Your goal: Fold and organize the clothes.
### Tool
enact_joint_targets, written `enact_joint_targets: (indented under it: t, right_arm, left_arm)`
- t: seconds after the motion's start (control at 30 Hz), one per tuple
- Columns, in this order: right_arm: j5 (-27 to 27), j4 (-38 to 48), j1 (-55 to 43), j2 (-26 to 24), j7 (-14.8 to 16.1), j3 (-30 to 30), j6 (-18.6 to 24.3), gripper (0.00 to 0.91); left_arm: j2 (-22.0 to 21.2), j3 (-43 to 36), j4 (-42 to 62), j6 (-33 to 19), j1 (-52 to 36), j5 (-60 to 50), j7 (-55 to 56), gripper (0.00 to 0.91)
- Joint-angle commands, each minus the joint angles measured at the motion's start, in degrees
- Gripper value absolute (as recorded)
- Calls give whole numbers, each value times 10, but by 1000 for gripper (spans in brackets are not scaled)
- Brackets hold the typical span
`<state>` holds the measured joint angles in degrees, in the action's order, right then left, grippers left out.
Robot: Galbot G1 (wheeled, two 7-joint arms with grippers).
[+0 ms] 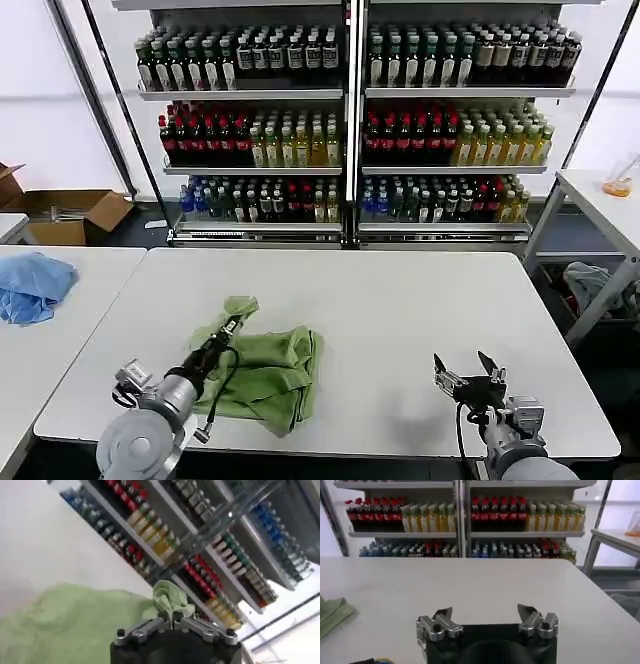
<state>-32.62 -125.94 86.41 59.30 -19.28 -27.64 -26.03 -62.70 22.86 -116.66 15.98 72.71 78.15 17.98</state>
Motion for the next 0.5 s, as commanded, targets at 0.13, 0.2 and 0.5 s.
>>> enact_joint_targets:
  t: [0.13,0.2,0.5]
  right_arm:
    - [-1,8,-8,2,0,2,0,907]
    - [-1,8,-8,2,0,3,0,907]
    - [2,15,-8,6,1,6,2,907]
  left_arm:
    - [-14,-86,30,39,-18,-20,-19,907]
    - [-14,-87,24,43,-18,-22,-31,907]
    - [3,-53,-42,59,-3,-3,-62,907]
